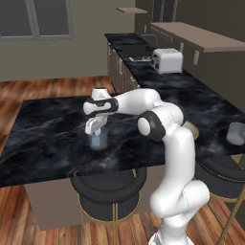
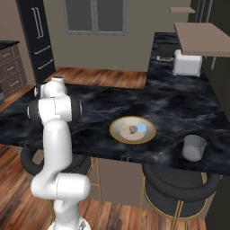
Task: There are four ice cubes in the ice bowl. Place two ice cubes in each glass of water.
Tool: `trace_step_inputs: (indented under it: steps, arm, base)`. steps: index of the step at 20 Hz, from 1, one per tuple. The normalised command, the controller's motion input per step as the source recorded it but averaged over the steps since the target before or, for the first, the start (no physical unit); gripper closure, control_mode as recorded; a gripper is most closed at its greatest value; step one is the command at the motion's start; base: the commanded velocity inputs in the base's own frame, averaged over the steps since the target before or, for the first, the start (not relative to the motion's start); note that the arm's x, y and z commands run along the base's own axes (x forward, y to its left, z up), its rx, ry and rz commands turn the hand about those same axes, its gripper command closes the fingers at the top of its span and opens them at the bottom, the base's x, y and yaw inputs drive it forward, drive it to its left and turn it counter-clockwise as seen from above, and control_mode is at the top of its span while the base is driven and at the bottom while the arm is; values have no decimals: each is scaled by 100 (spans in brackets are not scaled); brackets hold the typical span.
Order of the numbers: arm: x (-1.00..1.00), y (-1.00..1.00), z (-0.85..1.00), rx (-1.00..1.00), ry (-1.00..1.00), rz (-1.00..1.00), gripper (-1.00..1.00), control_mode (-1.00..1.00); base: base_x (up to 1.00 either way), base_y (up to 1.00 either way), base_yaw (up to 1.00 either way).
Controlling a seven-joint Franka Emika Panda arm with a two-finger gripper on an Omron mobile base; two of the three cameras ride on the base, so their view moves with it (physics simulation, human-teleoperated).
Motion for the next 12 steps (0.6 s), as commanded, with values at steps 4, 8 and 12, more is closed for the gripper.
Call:
trace_step_inputs:
  steps: [4,8,12]
  arm:
    - [0,0,0,0,-6,-5,100,-100]
    - [-12,0,10,0,-9,-5,100,-100]
    - [-1,0,0,0,-8,-5,100,-100]
  base:
    - [0,0,0]
    - [0,0,0]
    - [0,0,0]
